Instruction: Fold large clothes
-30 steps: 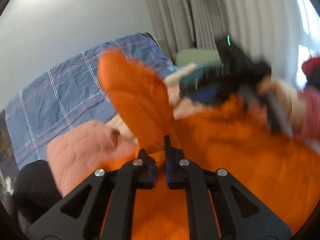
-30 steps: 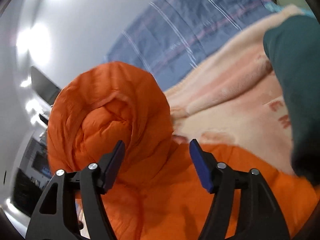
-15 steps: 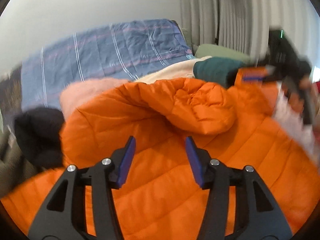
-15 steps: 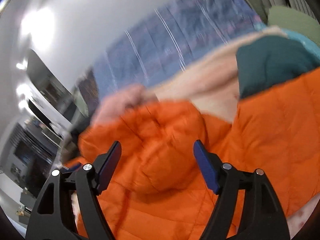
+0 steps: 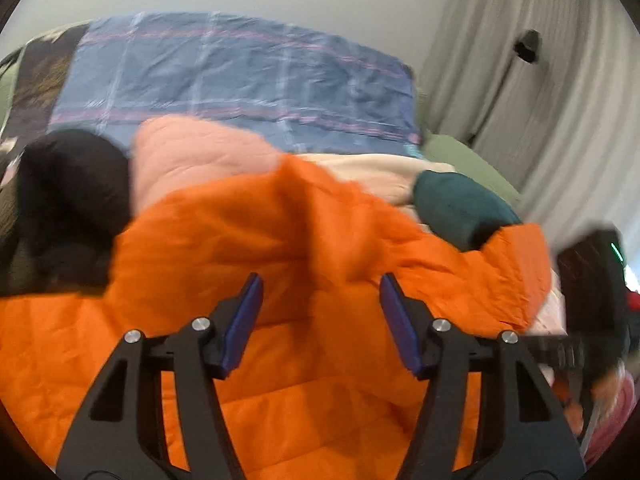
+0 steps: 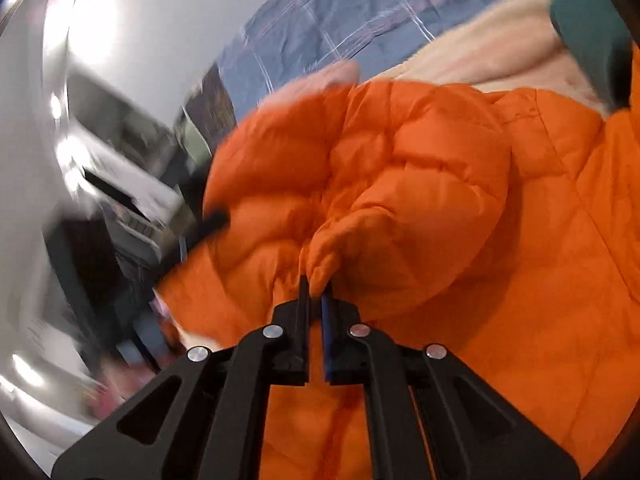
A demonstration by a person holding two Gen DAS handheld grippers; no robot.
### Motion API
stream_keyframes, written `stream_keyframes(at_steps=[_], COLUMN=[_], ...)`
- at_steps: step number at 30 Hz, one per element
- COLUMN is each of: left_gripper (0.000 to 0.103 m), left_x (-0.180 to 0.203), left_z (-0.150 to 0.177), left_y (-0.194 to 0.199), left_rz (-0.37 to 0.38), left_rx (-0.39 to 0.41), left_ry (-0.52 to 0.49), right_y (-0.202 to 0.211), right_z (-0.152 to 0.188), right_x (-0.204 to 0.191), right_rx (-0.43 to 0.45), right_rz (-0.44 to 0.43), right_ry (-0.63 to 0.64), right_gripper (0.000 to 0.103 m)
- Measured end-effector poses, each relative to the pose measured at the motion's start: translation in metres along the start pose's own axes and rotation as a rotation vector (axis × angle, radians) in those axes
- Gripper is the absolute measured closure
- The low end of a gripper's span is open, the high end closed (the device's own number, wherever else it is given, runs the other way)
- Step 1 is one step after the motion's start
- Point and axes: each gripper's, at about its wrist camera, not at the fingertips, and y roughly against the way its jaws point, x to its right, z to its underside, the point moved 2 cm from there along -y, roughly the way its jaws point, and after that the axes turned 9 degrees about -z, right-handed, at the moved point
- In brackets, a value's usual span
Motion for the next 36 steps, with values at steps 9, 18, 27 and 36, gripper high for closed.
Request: stream_keyframes(at_steps=[9, 18, 27, 36], left_gripper=[0.046, 0.079, 0.077, 0.073], left_x=[0.024, 0.055, 0.019, 0.023], left_z=[0.058, 0.005, 0.051, 0.056], left_y=[-0.033, 0.036, -0.095, -0.074], left_rz=[0.046, 0.050, -0.124, -0.163], left_rx=[-0.177, 0.162, -0.185, -0.140], left_ry=[-0.074, -0.090, -0.078, -0.116], right_y=[0.026, 0.030, -0.033, -0.026], right_z=[0.018, -0.010, 0.025, -0.002], right_x=[0.048, 0.014, 0.031, 0.028], right_rx=[0.018, 0.210, -0.030, 0.071], right_rz=[0.262, 0.223, 0.171, 0.331], right_ry=[-0.026, 0.179, 0.191, 0.239], right_gripper=[0.063, 0.069, 0.067, 0.065])
